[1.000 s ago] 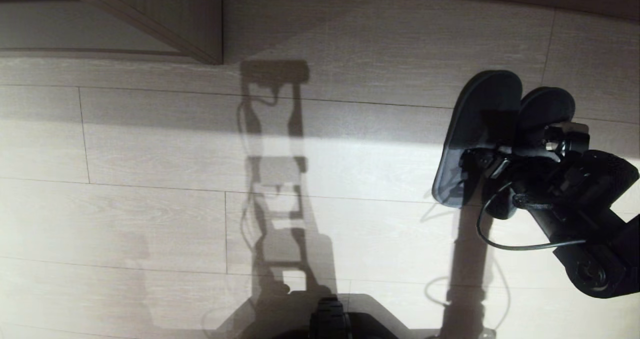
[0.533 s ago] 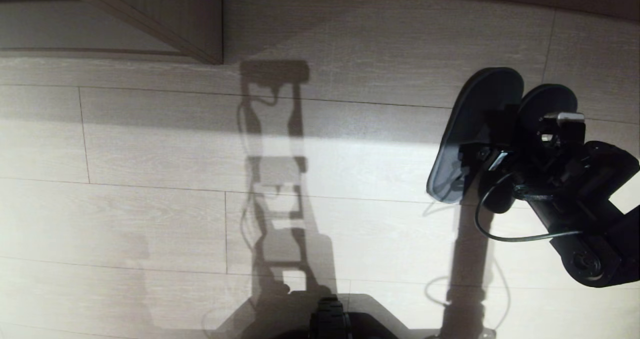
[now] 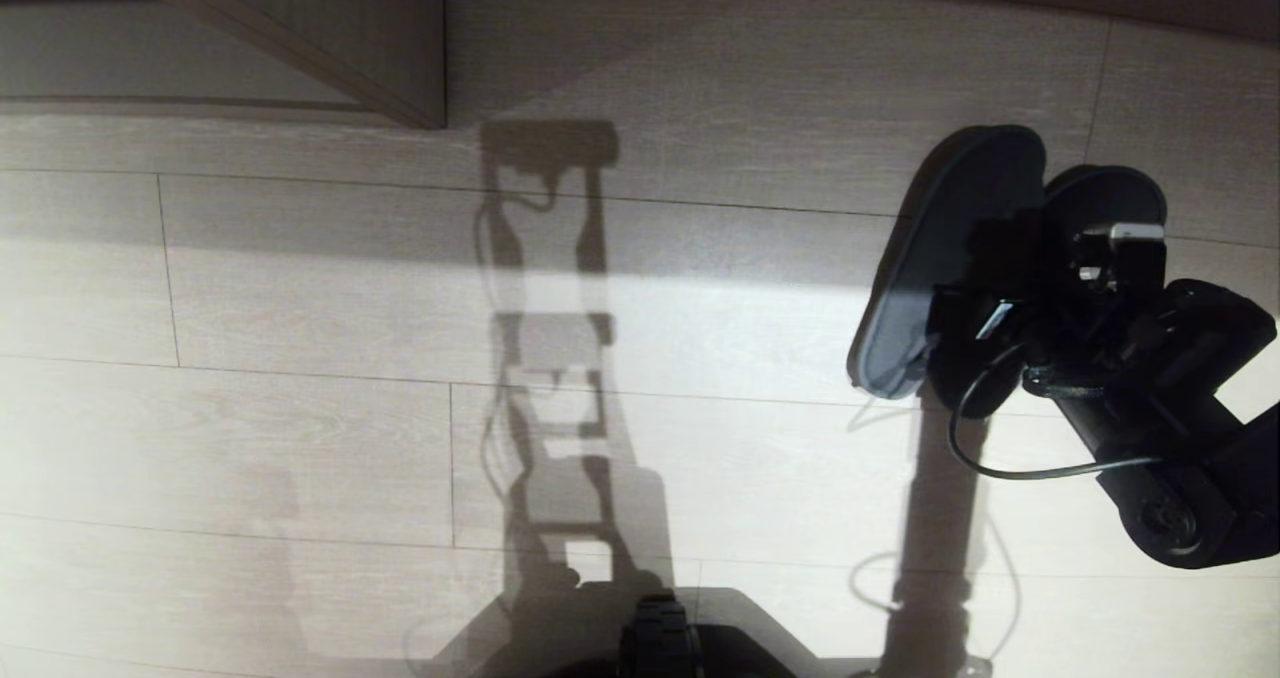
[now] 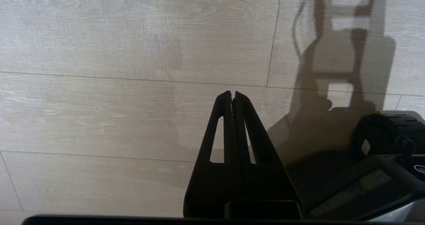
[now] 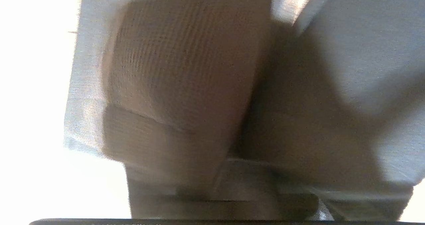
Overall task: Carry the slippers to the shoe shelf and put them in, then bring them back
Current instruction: Pick up the slippers on the floor
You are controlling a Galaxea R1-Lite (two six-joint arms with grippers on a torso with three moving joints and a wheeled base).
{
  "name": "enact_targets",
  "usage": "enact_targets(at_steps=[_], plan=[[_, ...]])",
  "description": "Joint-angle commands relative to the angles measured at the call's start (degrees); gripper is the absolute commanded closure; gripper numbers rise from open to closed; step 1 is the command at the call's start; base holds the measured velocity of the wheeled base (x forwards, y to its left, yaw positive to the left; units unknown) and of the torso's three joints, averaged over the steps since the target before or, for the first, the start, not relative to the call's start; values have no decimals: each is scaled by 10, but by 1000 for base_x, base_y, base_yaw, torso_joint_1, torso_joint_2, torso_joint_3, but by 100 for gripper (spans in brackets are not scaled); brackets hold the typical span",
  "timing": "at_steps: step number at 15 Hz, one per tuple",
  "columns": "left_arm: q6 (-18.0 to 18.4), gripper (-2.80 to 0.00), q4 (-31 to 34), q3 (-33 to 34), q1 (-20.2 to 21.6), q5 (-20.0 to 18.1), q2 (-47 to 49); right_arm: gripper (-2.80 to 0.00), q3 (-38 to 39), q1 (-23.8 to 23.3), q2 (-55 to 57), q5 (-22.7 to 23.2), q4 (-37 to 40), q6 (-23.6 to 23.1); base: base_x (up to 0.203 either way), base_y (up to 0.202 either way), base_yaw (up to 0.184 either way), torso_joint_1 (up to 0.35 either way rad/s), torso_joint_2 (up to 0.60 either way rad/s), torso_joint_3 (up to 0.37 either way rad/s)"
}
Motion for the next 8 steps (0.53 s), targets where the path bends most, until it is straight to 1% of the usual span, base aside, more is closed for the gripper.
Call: enact_targets(at_steps=[1,5,6,8], plan=[[0,0,0,1,0,0,-1,0,6,-6,2,6,-5,2,0,0,0,0,0,0],[0,0,0,1,0,0,-1,0,35,-16,-8,17,-5,5,0,0,0,0,0,0],[0,0,0,1,0,0,-1,0,48,-16,-35,21,-5,6,0,0,0,0,0,0],[0,0,0,1,1,0,-1,0,85,-17,-89,48,-1,9,0,0,0,0,0,0]])
